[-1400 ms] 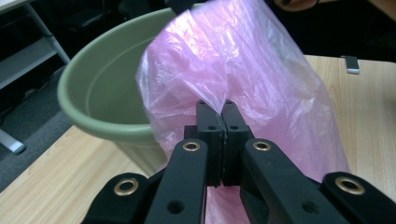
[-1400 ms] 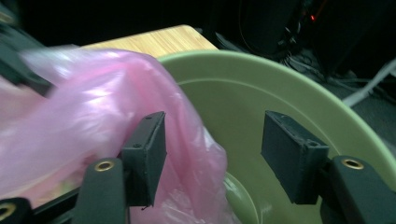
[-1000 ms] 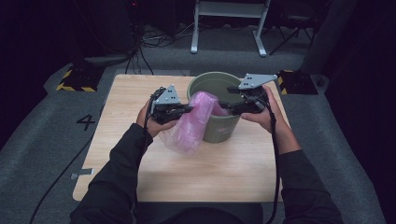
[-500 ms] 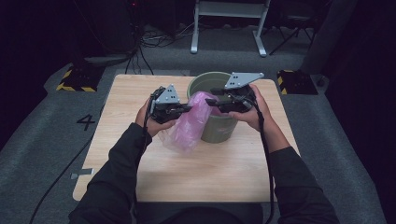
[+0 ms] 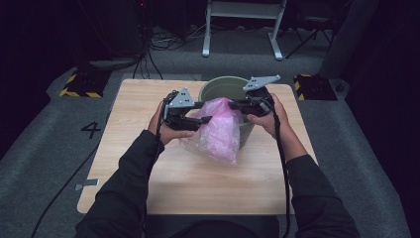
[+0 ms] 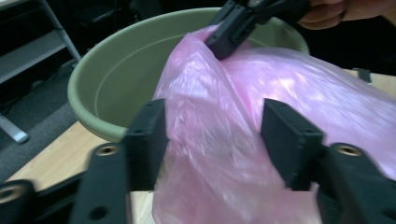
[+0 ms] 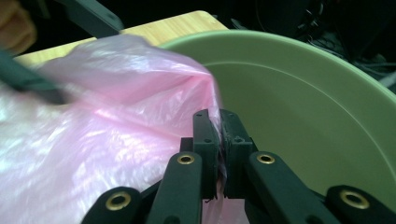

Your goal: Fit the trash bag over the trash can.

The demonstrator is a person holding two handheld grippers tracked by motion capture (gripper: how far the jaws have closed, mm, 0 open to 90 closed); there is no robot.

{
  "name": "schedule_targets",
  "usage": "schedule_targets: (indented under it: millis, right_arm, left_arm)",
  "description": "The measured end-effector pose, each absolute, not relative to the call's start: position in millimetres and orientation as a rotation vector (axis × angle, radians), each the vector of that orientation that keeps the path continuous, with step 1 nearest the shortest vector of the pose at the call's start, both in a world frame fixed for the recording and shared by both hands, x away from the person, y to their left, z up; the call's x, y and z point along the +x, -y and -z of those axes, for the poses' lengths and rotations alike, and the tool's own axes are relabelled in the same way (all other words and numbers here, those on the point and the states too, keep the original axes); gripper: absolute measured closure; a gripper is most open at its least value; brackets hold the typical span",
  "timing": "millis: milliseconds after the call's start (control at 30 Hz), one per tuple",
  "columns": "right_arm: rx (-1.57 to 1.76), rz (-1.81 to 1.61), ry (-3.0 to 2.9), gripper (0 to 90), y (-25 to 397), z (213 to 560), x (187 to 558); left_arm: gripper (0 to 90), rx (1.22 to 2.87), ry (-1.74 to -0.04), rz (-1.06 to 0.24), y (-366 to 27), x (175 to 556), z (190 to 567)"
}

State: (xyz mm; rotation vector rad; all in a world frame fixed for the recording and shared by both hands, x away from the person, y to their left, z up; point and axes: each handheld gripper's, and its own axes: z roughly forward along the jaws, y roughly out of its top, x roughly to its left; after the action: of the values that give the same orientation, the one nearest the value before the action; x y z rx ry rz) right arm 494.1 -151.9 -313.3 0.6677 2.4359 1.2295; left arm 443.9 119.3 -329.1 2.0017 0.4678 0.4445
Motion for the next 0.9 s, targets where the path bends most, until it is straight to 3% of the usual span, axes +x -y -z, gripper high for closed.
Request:
schedule_targets:
  millis: [33,367,900]
  right_arm:
    - [0.707,-1.233,-2.427,86.5,156.9,314.3,497.8]
    - [0.789,-1.202,-2.381,86.3,167.7,316.0,507.3]
    - [0.879,-1.127,-2.359,85.2,174.6,320.1,519.4]
  left_arm:
    - [35.0,1.985,-0.476,-0.45,-121.4,442.0,328.0]
    - [28.8,1.941,-0.445,-0.427,-142.8,423.3,331.0]
    - [24.0,1.928,-0.326,-0.476,-145.3,390.7,344.9]
